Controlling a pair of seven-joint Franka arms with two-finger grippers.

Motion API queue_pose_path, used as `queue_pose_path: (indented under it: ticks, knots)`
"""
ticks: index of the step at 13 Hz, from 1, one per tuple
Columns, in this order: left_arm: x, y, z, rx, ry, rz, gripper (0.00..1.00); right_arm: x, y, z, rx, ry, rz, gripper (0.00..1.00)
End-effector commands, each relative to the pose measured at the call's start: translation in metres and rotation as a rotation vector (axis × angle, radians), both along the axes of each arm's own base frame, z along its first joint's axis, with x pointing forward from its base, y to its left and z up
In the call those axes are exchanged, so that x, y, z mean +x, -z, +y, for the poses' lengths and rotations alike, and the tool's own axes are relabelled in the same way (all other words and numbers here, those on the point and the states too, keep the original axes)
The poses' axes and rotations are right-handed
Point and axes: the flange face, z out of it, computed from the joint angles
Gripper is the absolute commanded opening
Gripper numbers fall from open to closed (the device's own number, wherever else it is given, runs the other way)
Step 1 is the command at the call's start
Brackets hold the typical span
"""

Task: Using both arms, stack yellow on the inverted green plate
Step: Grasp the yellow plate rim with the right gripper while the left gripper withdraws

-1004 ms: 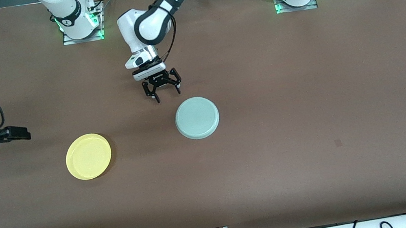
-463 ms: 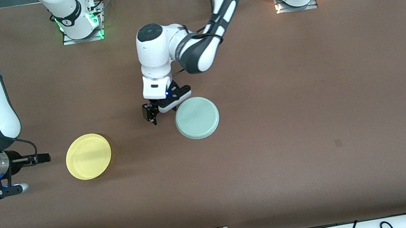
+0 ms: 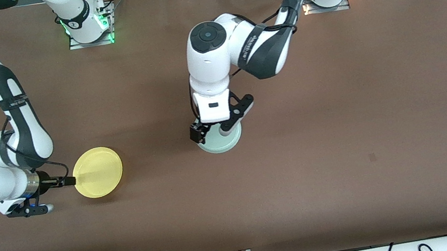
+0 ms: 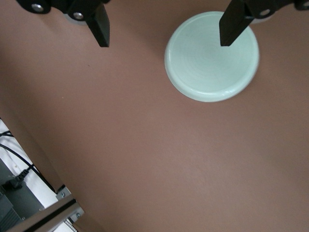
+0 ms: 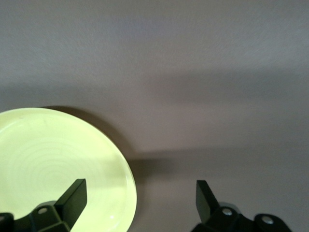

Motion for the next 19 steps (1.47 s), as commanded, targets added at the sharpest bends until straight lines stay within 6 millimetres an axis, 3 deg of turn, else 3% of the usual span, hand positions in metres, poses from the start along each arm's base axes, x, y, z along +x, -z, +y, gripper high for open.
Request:
queue_pose_path:
  ticks: [1, 6, 9, 10, 12, 14, 19]
  knots:
    - [0.013, -0.027, 0.043, 0.012, 0.069, 0.062, 1.0, -0.011, -0.001, 0.004, 0.02, 0.023, -0.007, 1.0]
    - [0.039, -0.064, 0.135, 0.094, 0.302, 0.159, 1.0, -0.016, 0.007, 0.004, 0.103, 0.093, 0.001, 1.0]
    - [0.053, -0.076, 0.174, 0.103, 0.4, 0.16, 1.0, -0.017, 0.01, 0.002, 0.121, 0.102, 0.002, 1.0]
    - [0.056, -0.079, 0.189, 0.108, 0.44, 0.175, 1.0, -0.017, 0.012, -0.001, 0.12, 0.107, 0.0, 0.95]
    - [0.057, -0.095, 0.218, 0.111, 0.496, 0.197, 1.0, -0.019, 0.014, -0.003, 0.12, 0.108, 0.003, 0.7]
    - [0.06, -0.115, 0.251, 0.107, 0.545, 0.2, 1.0, -0.02, 0.016, -0.002, 0.12, 0.109, 0.006, 0.53]
    - [0.055, -0.15, 0.354, 0.094, 0.742, 0.285, 1.0, -0.02, 0.02, -0.002, 0.139, 0.128, 0.009, 0.49]
